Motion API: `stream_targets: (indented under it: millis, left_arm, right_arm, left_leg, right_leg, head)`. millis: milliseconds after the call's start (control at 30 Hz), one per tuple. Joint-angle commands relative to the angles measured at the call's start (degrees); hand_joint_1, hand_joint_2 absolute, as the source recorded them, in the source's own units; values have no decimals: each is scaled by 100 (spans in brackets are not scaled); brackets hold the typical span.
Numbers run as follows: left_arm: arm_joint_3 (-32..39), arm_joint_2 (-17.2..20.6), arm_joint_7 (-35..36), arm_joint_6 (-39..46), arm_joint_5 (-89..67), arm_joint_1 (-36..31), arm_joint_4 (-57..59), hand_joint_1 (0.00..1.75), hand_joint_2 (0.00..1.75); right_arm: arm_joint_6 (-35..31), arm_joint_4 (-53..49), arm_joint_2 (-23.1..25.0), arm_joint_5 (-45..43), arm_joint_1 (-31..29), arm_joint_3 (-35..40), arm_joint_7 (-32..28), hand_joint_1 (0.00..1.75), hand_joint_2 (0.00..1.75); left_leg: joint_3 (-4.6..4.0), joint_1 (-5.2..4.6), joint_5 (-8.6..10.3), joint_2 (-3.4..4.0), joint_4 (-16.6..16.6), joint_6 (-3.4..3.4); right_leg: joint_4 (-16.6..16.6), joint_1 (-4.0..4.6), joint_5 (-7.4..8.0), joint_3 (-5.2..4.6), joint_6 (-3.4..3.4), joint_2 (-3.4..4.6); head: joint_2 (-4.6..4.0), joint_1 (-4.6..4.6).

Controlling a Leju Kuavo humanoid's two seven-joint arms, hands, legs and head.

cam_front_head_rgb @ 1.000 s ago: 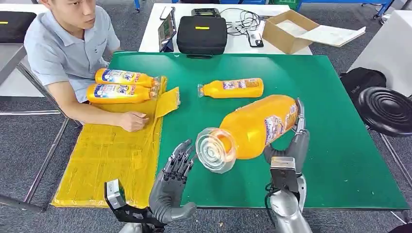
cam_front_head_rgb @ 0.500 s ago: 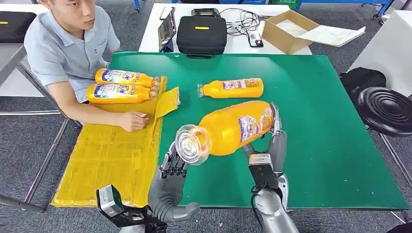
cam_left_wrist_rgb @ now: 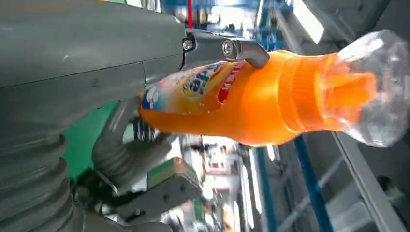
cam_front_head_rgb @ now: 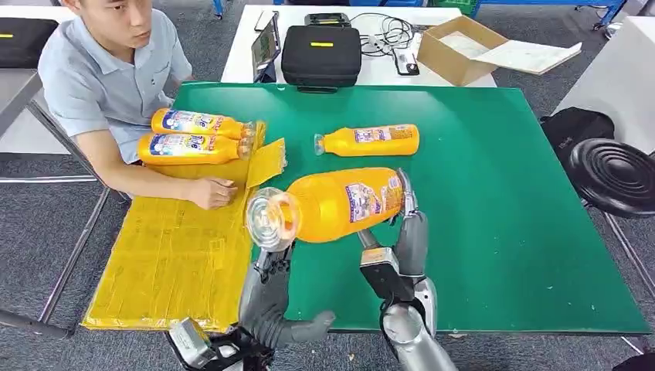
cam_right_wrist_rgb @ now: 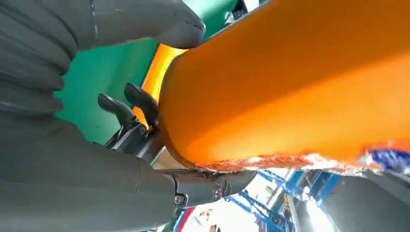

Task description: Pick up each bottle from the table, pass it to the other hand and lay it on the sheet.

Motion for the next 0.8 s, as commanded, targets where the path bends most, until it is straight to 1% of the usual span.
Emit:
stream_targets:
  millis: [33, 400, 633, 700, 800]
  left_arm:
    - [-417, 122, 32, 669, -320, -410, 608, 0, 175]
    - [-212, 63, 229, 664, 196, -456, 533, 0, 175]
    - [-119, 58, 128, 732, 236, -447, 367, 0, 175]
    - [-83, 48, -168, 951, 180, -387, 187, 0, 175]
    - [-18, 34, -190, 1064, 330, -363, -32, 0, 175]
  right_arm:
    - [-49, 186, -166, 263, -230, 895, 94, 175, 175]
    - [43, 60, -254, 277, -217, 1231, 31, 175, 175]
    - [86, 63, -230, 272, -208, 1343, 37, 175, 175]
    - [139, 164, -225, 224, -258, 1409, 44, 175, 175]
    - [166, 363, -156, 198, -290, 1519, 29, 175, 175]
  left_leg:
    - [11, 2, 0, 4, -5, 1]
    - [9, 1, 0, -2, -3, 2]
    - [12, 1, 0, 1, -4, 1]
    - [7, 1, -1, 5, -1, 1]
    - [5, 2, -1, 7, -1, 1]
  right_leg:
    - [-6, 4, 1, 10, -8, -2]
    - [-4, 3, -1, 9, -8, -10]
    - [-4, 4, -1, 12, -11, -9]
    - [-3, 3, 0, 6, -7, -2]
    - [-2, 4, 1, 3, -7, 0]
  head:
    - [0, -2]
    - [0, 0]
    - [0, -2]
    - [0, 0]
    - [0, 0]
